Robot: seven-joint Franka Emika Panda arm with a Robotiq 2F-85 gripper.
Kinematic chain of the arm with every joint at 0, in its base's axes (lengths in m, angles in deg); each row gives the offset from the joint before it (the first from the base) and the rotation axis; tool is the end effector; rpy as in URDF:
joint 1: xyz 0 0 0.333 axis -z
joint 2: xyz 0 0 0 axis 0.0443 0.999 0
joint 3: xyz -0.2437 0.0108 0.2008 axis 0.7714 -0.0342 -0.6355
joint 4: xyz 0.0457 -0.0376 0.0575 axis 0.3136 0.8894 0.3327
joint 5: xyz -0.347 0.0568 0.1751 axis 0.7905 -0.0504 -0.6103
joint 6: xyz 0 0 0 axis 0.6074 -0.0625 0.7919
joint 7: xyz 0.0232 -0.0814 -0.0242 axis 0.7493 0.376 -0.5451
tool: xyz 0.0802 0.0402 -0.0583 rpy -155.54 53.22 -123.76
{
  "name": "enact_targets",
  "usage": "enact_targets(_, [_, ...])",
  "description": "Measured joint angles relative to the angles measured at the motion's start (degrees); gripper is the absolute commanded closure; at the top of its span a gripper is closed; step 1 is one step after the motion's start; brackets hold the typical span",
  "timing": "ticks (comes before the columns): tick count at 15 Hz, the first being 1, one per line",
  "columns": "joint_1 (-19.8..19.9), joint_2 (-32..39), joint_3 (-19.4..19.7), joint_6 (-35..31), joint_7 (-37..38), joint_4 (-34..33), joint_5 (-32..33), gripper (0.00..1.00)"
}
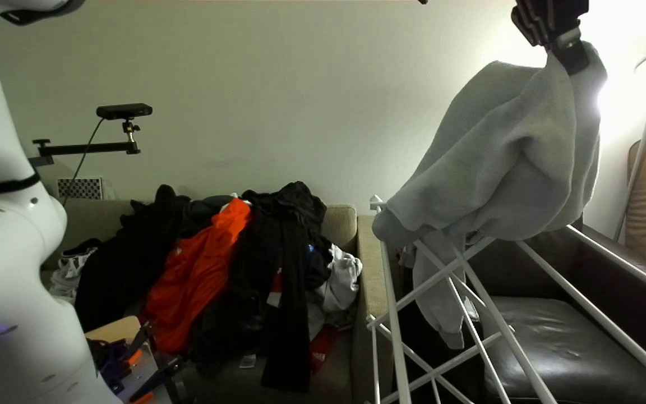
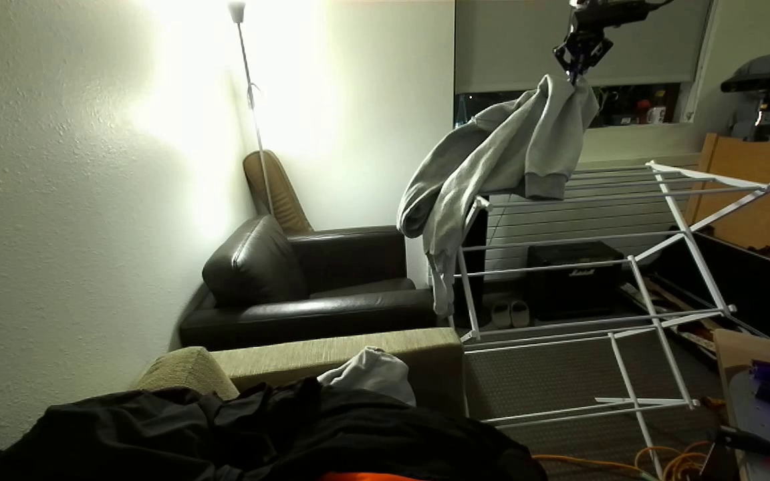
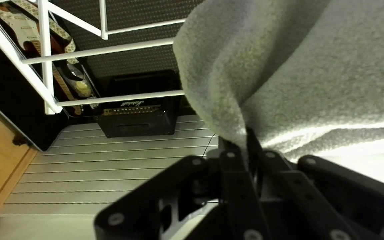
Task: Put the white jersey on the cloth hanger
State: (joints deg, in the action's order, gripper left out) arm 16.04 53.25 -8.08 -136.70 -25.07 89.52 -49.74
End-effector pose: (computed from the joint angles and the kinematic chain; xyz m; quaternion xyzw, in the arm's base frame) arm 0.4785 -0.3658 0.6630 0.8360 -0.4942 0.1751 0.1619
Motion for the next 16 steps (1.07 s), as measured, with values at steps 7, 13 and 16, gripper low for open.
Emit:
enact_targets(7, [1.9,0.5,5.1,-3.7,-1.5,2.4,1.7,0.97])
enact_targets(13, [3.8,0.5,7.9,-6.0,-1.6,4.9,4.9,0.97])
enact_targets(16, [4.6,0.7,8.9,-7.2,-1.6,5.8,6.2,0.97])
